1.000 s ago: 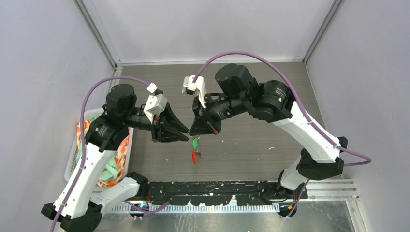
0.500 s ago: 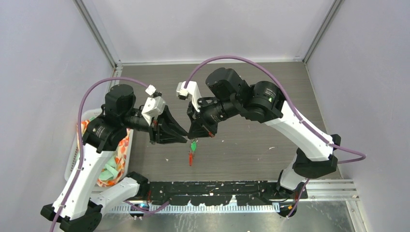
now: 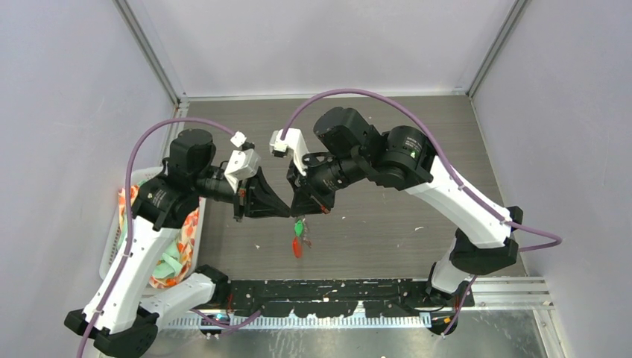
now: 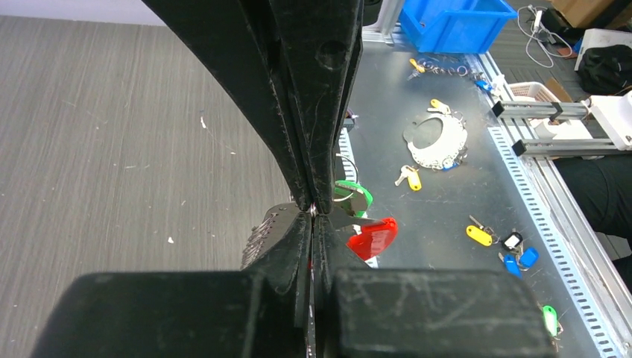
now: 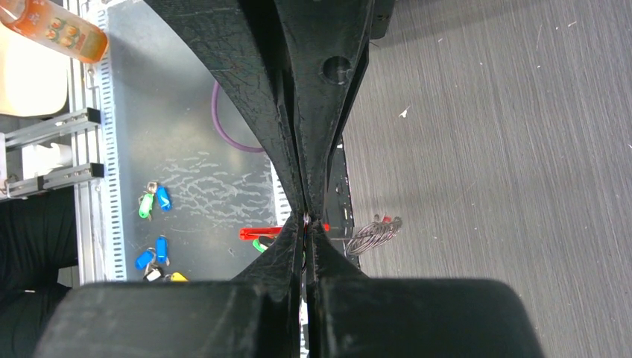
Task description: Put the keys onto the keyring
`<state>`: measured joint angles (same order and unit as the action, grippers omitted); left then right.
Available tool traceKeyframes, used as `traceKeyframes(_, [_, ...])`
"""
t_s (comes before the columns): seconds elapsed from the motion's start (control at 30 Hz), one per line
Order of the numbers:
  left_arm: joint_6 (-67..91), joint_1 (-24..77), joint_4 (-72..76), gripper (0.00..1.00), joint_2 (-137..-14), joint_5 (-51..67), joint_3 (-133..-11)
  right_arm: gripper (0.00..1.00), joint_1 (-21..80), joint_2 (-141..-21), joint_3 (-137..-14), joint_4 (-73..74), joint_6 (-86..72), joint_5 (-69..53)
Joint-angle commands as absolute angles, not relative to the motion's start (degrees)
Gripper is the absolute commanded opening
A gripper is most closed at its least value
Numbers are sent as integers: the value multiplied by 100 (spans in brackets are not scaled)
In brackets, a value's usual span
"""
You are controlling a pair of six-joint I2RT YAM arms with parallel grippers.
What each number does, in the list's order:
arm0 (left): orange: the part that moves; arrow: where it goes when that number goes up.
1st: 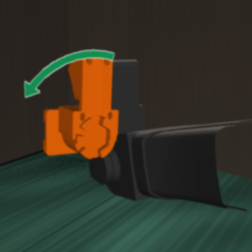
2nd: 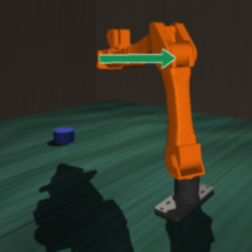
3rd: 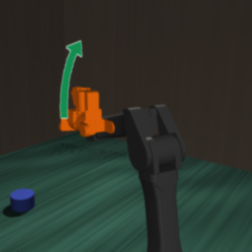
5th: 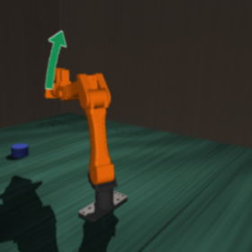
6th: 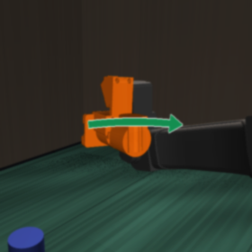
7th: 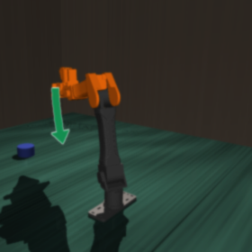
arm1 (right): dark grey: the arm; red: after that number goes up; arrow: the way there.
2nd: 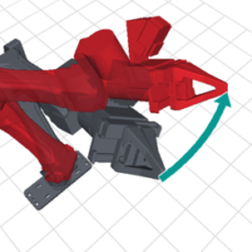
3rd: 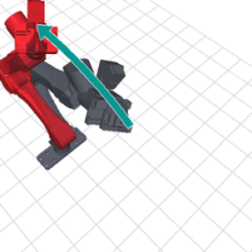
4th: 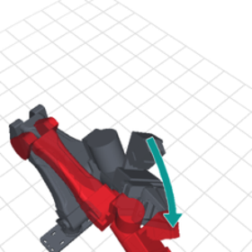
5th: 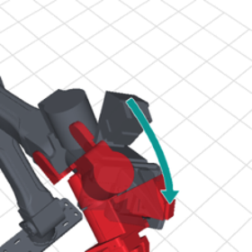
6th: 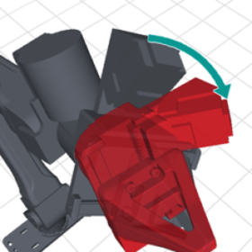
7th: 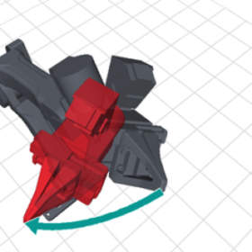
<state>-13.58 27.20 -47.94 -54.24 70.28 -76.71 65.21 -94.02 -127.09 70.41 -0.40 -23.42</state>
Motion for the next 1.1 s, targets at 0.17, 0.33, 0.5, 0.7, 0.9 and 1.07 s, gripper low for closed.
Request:
traceKeyframes(0.17, [-1627, 2892, -5066, 0, -5530, 6658, -7782, 1, 6566, -9438, -12871, 6469, -144, -2568])
traceKeyframes(0.33, [-660, 2892, -3683, 0, -5077, 6347, -7318, 24, 6571, -9189, -12568, 6268, -258, -2061])
traceKeyframes(0.5, [362, 2892, -2560, 0, -4676, 6301, -6812, 56, 6527, -8348, -11711, 5340, -501, -1577])
traceKeyframes(0.7, [1212, 2891, -1540, 0, -4435, 6125, -6511, 60, 6467, -7364, -10742, 4495, -962, -1076])
traceKeyframes(0.9, [1515, 2892, -1065, 0, -4313, 5832, -6377, 59, 6469, -6668, -9835, 3824, -1428, -770])
traceKeyframes(1.07, [1637, 2891, -715, 0, -4260, 5623, -6315, 56, 6467, -6655, -9583, 3500, -1719, -737])
